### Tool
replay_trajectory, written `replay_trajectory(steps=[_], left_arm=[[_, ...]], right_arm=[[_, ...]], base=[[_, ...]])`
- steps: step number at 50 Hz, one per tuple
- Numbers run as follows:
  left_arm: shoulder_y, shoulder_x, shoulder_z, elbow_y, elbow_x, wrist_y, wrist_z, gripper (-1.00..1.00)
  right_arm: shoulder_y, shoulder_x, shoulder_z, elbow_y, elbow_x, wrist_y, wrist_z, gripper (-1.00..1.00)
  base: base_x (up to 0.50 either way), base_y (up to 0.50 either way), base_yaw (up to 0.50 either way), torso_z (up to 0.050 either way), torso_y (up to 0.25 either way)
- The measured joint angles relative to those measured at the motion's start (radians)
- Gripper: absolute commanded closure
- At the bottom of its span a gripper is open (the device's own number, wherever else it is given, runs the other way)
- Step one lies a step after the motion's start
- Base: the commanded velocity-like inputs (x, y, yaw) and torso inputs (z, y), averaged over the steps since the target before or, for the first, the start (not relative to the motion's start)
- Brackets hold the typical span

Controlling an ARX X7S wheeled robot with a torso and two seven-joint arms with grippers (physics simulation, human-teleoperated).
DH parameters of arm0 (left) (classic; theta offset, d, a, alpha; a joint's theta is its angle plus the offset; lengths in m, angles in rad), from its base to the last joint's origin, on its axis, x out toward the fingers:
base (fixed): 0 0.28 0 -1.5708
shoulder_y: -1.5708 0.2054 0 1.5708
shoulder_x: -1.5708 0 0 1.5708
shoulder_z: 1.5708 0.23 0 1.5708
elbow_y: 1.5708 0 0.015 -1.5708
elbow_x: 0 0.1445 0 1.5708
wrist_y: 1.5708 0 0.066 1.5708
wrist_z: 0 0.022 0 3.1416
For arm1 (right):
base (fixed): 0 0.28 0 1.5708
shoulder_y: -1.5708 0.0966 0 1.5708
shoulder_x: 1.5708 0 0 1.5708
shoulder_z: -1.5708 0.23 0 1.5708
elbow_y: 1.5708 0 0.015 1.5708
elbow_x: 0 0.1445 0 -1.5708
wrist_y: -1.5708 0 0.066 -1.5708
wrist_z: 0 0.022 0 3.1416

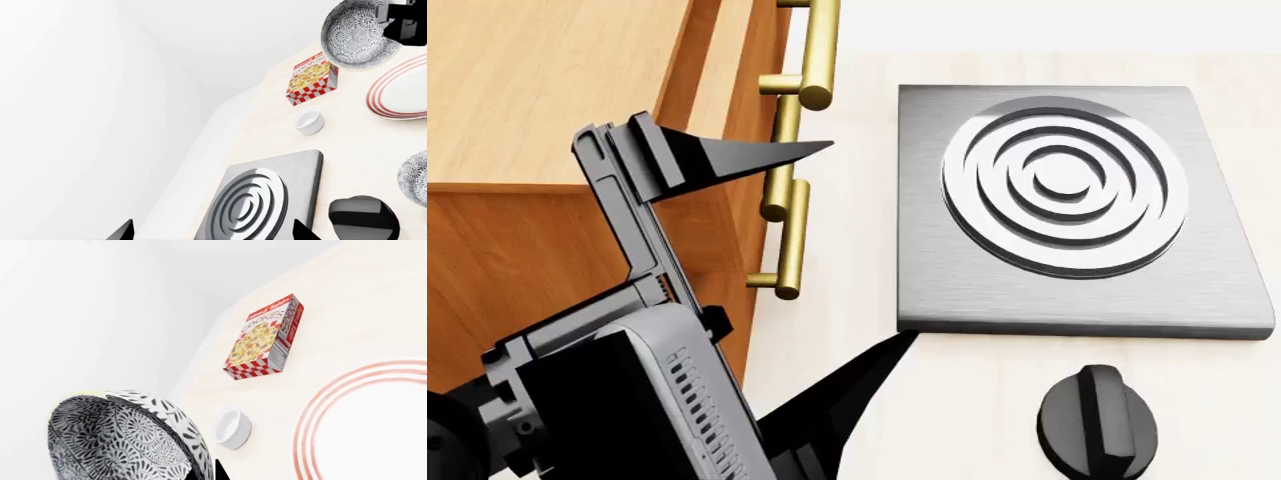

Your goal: Pick the akita bowl on the wooden cabinet and place it on the plate.

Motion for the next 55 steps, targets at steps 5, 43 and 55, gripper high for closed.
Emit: replay_trajectory(steps=[5,43,55], left_arm=[[0.003,0.0,-0.001,-0.001,0.001,0.001,0.001,-1.0],[0.047,0.017,-0.033,-0.048,0.016,-0.01,-0.109,-1.0],[0.061,0.018,-0.037,-0.06,0.018,-0.006,-0.121,-1.0]], right_arm=[[-0.009,-0.008,0.01,0.004,0.017,-0.008,-0.013,1.0],[-0.035,-0.016,0.05,0.027,0.064,-0.013,-0.075,1.0],[-0.035,0.0,0.056,0.036,0.064,0.002,-0.072,1.0]], base=[[0.0,0.0,0.0,0.0,0.0],[0.0,0.0,0.0,0.0,0.0],[0.0,0.0,0.0,0.0,0.0]])
